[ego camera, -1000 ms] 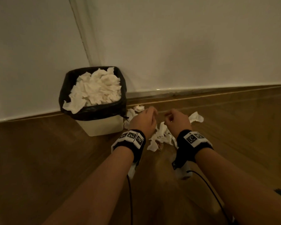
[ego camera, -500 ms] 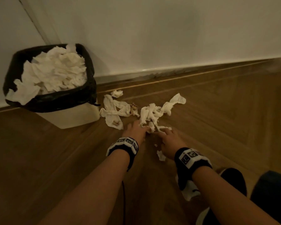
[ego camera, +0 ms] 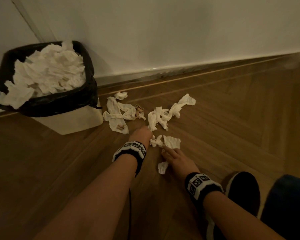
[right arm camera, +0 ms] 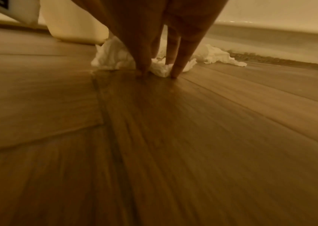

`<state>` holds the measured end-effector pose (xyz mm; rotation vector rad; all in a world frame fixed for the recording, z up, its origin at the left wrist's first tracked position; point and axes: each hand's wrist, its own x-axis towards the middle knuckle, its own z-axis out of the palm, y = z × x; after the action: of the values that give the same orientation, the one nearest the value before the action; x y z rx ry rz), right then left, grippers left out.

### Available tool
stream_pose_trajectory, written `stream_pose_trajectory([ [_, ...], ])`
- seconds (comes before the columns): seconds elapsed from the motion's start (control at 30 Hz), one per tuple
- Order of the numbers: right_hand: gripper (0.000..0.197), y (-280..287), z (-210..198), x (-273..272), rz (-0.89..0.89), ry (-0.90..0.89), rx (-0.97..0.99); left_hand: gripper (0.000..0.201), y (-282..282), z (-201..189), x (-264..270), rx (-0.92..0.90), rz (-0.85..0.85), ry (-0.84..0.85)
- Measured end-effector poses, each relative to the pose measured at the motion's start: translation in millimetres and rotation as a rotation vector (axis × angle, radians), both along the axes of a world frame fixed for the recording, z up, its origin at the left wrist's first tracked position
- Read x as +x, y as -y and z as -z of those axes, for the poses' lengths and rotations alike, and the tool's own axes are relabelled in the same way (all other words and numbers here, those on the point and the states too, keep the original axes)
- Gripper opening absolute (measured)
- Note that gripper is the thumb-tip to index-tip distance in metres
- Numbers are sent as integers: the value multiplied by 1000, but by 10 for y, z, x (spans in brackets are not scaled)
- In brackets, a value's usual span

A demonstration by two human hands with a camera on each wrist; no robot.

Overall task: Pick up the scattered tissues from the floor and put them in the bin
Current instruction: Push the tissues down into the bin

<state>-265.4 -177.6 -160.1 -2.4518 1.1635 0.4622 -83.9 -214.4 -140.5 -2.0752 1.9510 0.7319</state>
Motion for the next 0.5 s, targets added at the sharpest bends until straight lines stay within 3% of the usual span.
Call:
stream_pose_trajectory([
  [0.1,76,57,-32,74,-13,36,-12,28,-42,8,25,-63,-34,-95],
  [0.17,73,81,-33,102,-44,27,7,42,-61,45,27,-94,-46,-155],
  [0.27,60,93,-3,110,-70,13,-6,58,-50,105,16,-76,-6,-106],
  [0.4,51,94,15,109,2,14,-5,37,-14,146,17,-51,26,-45],
  [0.5,45,132,-24,115,66,29,34,33,-23,151,27,-103,-9,-82],
])
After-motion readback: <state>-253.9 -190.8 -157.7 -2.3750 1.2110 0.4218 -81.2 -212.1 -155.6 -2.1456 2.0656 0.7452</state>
